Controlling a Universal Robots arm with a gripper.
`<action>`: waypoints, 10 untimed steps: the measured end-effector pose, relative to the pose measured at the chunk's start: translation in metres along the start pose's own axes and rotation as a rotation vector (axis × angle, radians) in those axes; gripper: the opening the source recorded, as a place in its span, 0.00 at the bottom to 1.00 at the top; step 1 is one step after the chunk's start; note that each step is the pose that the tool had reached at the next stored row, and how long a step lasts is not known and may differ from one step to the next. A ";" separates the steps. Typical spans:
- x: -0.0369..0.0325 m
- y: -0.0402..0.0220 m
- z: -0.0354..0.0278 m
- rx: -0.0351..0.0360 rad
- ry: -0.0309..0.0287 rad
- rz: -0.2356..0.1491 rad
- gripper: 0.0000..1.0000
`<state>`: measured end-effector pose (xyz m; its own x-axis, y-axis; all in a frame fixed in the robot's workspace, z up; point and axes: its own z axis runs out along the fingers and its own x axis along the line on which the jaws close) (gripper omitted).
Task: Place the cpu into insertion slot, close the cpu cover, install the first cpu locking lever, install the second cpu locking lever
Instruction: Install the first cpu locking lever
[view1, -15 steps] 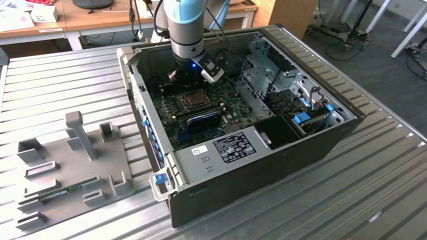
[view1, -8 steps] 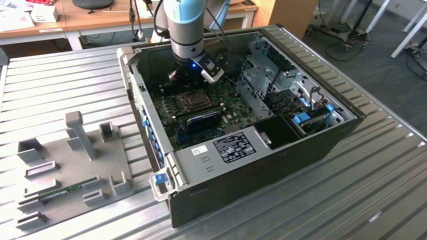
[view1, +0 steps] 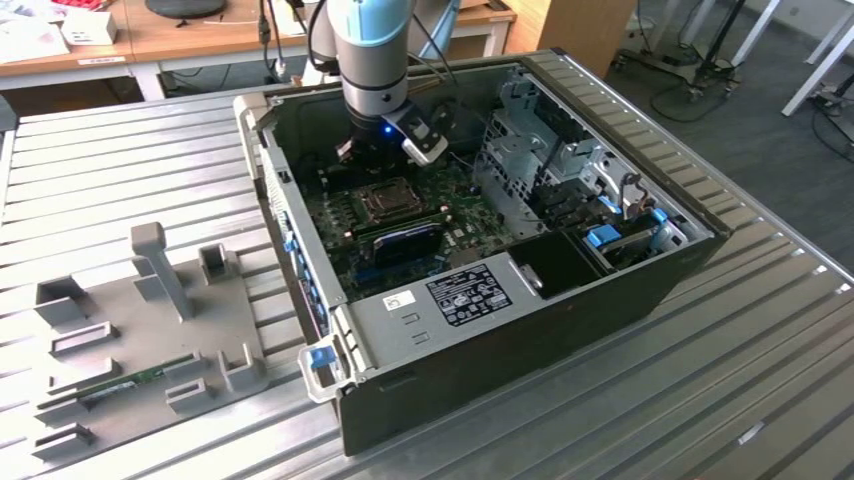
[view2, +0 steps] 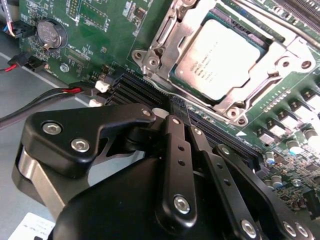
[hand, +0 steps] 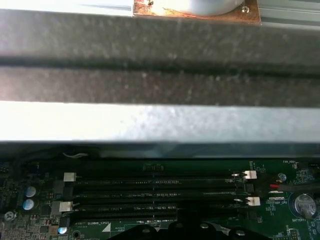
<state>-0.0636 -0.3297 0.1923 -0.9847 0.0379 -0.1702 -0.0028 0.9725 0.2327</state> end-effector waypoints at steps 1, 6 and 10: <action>-0.0001 0.0001 -0.0004 -0.0004 0.0002 0.000 0.10; -0.0001 0.0001 -0.0006 -0.0020 0.0001 0.000 0.10; -0.0001 -0.0003 -0.0008 -0.0020 0.0001 0.000 0.10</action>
<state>-0.0636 -0.3302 0.1930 -0.9847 0.0382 -0.1701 -0.0028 0.9721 0.2346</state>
